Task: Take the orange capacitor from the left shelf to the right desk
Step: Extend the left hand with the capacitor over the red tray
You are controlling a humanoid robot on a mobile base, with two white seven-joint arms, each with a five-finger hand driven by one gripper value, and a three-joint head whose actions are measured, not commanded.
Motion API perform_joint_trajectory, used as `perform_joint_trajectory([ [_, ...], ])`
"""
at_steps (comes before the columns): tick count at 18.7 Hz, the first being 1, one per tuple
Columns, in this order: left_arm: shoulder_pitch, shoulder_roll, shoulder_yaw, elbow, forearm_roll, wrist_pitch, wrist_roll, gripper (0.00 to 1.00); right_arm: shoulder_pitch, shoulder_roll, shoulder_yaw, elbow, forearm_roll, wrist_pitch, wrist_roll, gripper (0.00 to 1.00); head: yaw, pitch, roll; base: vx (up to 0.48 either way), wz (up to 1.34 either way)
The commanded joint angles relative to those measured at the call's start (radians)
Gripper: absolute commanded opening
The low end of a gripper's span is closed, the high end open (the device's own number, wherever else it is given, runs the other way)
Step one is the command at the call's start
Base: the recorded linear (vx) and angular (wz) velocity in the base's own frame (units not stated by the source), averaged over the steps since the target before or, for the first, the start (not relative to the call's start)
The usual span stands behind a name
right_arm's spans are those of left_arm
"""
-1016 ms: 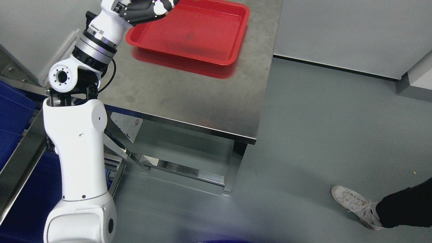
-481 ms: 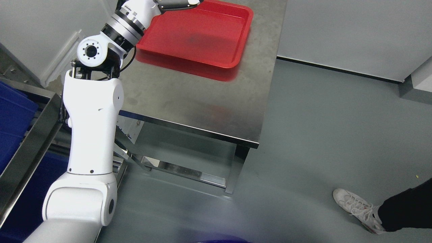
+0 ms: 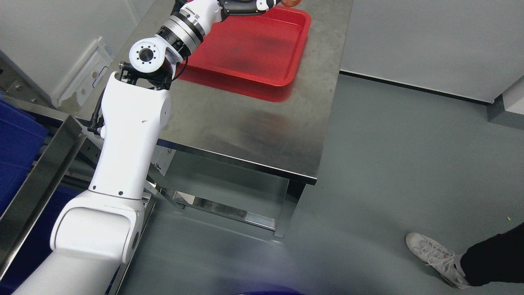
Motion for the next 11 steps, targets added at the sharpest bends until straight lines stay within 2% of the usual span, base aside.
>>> perform_joint_trajectory([
  [1, -0.019, 0.017, -0.208, 0.132, 0.043, 0.001, 0.005, 0.19, 0.02, -0.017, -0.012, -0.017, 0.005, -0.001, 0.0, 1.0, 0.0, 0.0, 0.0, 0.016, 0.0],
  [7, -0.016, 0.017, -0.312, 0.148, 0.066, 0.001, 0.004, 0.2, 0.02, -0.017, -0.012, -0.017, 0.005, -0.001, 0.0, 1.0, 0.0, 0.0, 0.0, 0.008, 0.0],
  [11, -0.016, 0.017, -0.325, 0.161, 0.069, 0.001, 0.005, 0.2, 0.02, -0.017, -0.012, -0.017, 0.005, -0.001, 0.0, 1.0, 0.0, 0.0, 0.0, 0.016, 0.0],
])
